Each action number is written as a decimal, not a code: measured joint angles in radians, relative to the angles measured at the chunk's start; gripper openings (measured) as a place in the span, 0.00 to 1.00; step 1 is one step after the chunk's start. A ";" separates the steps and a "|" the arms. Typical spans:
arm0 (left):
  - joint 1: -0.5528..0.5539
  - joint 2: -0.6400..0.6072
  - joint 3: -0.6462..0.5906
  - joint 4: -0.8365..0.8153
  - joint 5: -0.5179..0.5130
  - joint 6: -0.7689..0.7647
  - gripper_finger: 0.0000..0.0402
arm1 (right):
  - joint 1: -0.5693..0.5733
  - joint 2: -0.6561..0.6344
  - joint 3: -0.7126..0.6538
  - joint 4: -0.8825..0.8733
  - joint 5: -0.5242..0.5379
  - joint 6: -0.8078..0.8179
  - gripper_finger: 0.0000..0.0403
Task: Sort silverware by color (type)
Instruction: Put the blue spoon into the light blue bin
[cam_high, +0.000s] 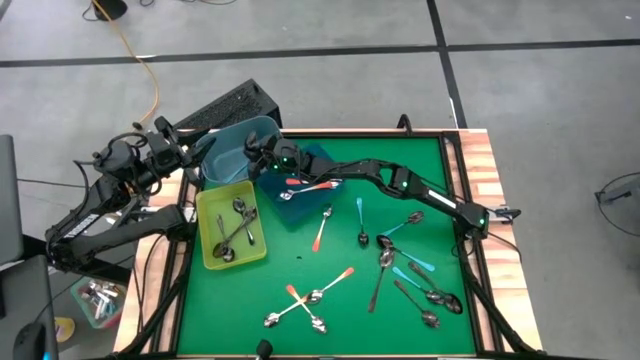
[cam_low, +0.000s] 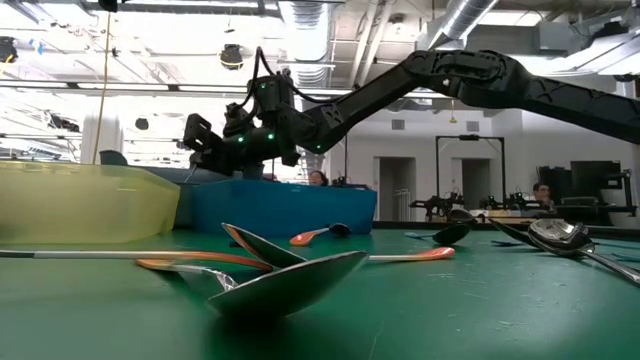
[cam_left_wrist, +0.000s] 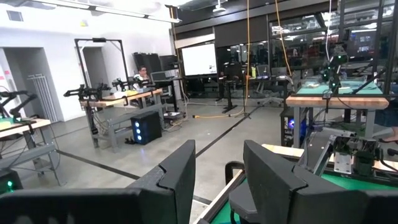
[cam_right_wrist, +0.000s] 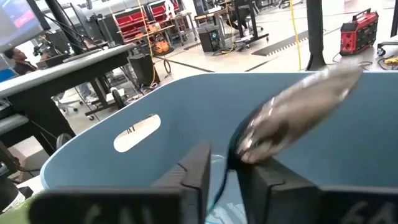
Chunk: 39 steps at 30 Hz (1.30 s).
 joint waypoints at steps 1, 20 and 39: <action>0.000 0.000 0.000 0.000 0.000 0.000 0.30 | 0.000 0.000 0.000 0.000 0.000 0.000 0.23; 0.000 0.000 0.000 -0.001 0.000 -0.026 0.30 | -0.004 -0.061 0.086 -0.229 0.000 -0.279 0.50; 0.000 -0.004 0.000 -0.003 0.005 -0.070 0.30 | 0.025 -0.313 0.092 -0.783 0.030 -0.559 0.50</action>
